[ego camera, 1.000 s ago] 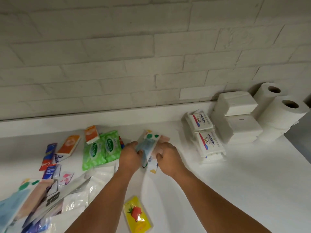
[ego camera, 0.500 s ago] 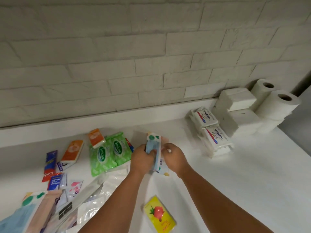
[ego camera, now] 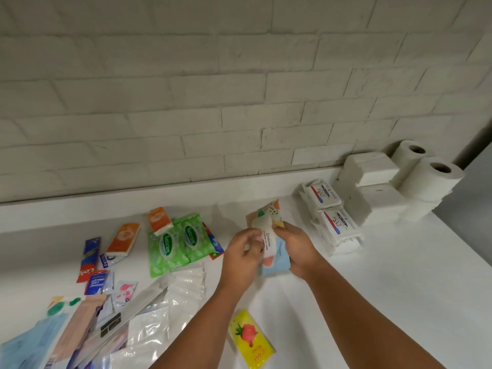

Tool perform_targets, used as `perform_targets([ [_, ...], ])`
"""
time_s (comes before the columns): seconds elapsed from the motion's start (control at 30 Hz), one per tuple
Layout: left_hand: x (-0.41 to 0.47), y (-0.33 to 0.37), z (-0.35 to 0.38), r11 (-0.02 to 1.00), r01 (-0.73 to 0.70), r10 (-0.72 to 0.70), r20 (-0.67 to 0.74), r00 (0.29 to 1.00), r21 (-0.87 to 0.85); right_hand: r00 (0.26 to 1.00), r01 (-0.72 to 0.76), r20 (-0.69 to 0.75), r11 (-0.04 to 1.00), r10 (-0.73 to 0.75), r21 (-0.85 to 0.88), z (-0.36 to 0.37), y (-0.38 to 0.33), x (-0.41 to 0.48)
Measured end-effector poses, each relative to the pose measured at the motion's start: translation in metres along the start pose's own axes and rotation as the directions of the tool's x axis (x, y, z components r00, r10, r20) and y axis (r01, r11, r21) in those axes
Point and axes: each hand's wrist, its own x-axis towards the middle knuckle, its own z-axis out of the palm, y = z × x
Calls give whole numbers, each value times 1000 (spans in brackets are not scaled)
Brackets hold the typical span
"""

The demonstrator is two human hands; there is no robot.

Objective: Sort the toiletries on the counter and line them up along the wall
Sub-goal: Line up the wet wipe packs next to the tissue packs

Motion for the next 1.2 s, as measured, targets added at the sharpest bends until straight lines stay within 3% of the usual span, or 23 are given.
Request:
perform_targets([
  [0.1,12,-7,3,998,56,-53,-114,992,19,999,11,-35,999,-13,-52,-15,-9,-1],
  [0.2,19,-11,13,994,105,-105,-87,991,-6,999,-21,-45,998,18,-60,-26,-12,-1],
  [0.37,23,-24,44,979,118,-106,-83,991,165,999,-50,-18,999,50,2,-45,-11,1],
  [0.5,31,-27,63,963,125,-100,-111,989,241,997,-55,-58,992,48,-115,-66,-7,13],
  [0.57,40,-29,68,931,107,-71,-112,991,350,996,-70,-71,984,60,-162,-78,-6,21],
  [0.63,49,-24,67,833,84,-35,-99,994,547,997,-72,-52,966,61,-247,-89,-7,28],
  [0.7,58,-11,63,750,36,-10,-44,999,661,998,-54,5,931,60,-360,-97,-12,35],
  [0.87,82,29,53,731,-150,-105,327,939,666,958,100,263,727,114,-679,-108,-47,49],
  [0.97,91,42,50,712,-142,-186,379,906,688,934,158,322,634,152,-757,-105,-71,56],
  [1.03,94,48,47,688,-141,-208,380,901,712,927,136,327,652,181,-746,-106,-84,61],
  [1.2,97,44,35,644,-119,-238,346,908,756,931,-38,286,837,228,-545,-114,-86,72],
])
